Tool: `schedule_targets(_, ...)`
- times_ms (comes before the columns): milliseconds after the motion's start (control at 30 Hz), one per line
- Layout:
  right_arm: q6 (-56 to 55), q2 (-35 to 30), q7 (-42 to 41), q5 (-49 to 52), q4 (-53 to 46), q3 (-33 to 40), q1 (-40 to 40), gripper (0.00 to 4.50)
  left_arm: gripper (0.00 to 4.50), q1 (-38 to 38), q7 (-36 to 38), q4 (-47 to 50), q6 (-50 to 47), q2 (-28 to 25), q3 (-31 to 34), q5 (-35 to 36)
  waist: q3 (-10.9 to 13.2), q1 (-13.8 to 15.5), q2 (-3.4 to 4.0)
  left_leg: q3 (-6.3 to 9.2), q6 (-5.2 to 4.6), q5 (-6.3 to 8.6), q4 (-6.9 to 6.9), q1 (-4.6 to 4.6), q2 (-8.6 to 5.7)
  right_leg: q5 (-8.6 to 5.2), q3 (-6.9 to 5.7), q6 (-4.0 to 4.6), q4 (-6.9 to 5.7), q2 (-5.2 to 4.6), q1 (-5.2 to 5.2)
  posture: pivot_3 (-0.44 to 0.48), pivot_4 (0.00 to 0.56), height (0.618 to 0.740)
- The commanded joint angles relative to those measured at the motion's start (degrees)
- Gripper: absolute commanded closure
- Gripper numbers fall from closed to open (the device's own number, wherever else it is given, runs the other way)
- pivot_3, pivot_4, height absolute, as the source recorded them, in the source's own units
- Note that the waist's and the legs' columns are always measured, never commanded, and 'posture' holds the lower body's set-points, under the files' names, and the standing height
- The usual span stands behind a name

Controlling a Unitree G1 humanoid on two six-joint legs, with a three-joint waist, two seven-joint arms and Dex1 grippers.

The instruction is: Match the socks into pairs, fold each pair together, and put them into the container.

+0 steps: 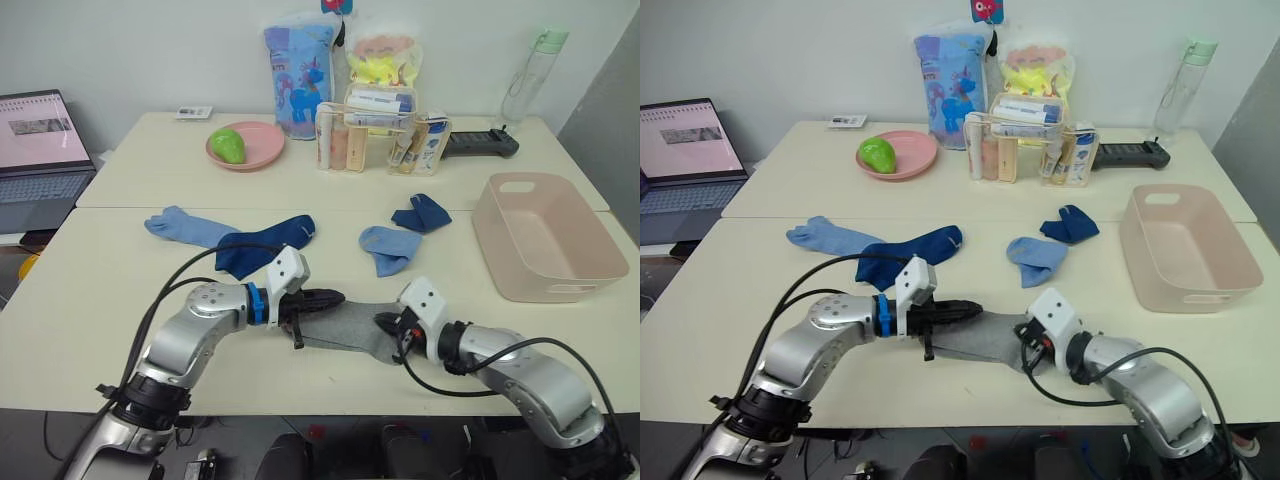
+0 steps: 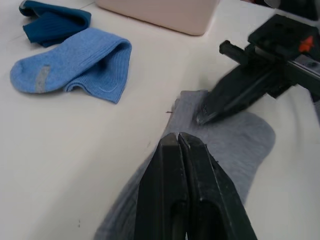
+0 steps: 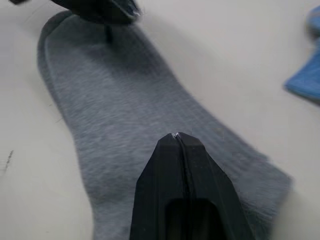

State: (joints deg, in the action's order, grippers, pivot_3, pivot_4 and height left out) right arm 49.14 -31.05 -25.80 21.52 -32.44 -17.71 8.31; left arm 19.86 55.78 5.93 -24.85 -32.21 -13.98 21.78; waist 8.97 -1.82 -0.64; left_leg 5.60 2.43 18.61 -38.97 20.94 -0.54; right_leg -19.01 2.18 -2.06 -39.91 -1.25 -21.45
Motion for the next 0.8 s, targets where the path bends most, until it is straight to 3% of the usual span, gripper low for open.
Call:
schedule_targets(33,-0.9,-1.6,-2.3,-0.1,-1.8,0.1,-1.6,4.46,4.5,-0.5,0.3,-2.9,3.2,-1.0,-0.3,-3.8,0.0,0.1,-0.01,0.01,0.0,0.0,0.0,0.02,0.0,0.0,-0.01,0.0,0.04,0.0,0.0,0.0,0.15,0.703)
schedule_targets(333,-1.2,-4.5,-2.2,0.4,-5.9,5.5,-8.7,4.46,4.5,-7.9,0.1,-0.6,0.4,-6.0,2.1,-5.1,0.0,0.0,0.0,0.07,-0.01,0.01,0.01,-0.08,0.02,0.0,-0.03,0.0,0.01,-0.02,0.1,0.0,0.15,0.703)
schedule_targets(500,-4.8,-0.2,-2.3,3.1,-7.1,9.6,-7.7,4.46,4.5,-9.2,2.1,7.2,-3.0,-5.9,5.2,1.1,0.0,0.0,-0.01,0.07,-0.01,0.01,0.01,-0.06,0.02,0.0,-0.03,-0.01,0.01,-0.01,0.07,0.0,0.15,0.703)
schedule_targets(667,-6.9,2.8,0.3,-1.5,-1.6,7.1,-4.8,4.46,4.5,-6.3,1.3,9.5,-5.1,-4.8,4.4,1.9,0.1,0.1,-0.07,0.08,-0.01,0.01,0.01,-0.04,0.01,0.0,-0.05,0.0,0.0,-0.01,0.07,0.0,0.15,0.703)
schedule_targets(800,-8.5,4.2,2.1,-6.3,3.3,4.2,-3.3,4.46,4.5,-5.9,0.1,1.7,-0.2,-3.6,0.7,-4.4,0.1,0.1,-0.07,0.06,0.0,0.0,0.01,-0.03,-0.01,0.0,-0.04,0.0,0.02,-0.01,0.06,0.0,0.15,0.703)
